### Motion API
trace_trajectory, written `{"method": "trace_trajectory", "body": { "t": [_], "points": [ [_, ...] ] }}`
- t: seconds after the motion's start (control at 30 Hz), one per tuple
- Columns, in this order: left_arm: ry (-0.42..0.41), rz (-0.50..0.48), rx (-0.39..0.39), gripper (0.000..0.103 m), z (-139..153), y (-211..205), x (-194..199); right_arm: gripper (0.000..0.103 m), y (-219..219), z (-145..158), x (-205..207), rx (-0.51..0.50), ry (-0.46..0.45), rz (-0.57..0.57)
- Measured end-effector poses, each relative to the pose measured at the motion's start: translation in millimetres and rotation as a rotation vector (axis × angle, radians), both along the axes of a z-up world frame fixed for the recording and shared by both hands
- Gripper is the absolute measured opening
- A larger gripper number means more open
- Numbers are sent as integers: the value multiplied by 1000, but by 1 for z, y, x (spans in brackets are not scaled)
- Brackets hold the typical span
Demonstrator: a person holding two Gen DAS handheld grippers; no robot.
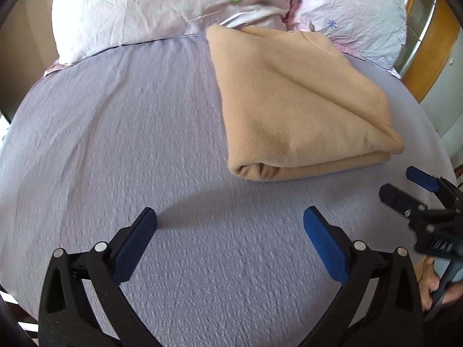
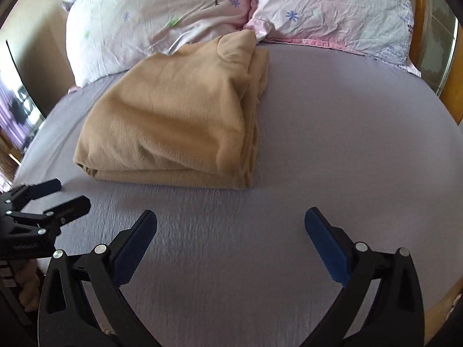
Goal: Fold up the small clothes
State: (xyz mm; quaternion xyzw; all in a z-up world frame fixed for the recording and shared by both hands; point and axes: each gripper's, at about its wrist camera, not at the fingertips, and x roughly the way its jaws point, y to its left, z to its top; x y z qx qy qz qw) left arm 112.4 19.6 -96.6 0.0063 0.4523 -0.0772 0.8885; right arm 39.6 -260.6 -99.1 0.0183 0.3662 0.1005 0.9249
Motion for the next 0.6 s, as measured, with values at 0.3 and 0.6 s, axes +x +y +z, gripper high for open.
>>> {"method": "trace_trajectory", "body": {
  "t": [0.3, 0.6],
  "points": [
    [-11, 39, 77, 101, 0, -11, -6, 102, 23, -3, -1, -96, -12, -19],
    [-6, 42, 76, 101, 0, -8, -4, 102, 22, -2, -1, -95, 3, -40]
  ]
}}
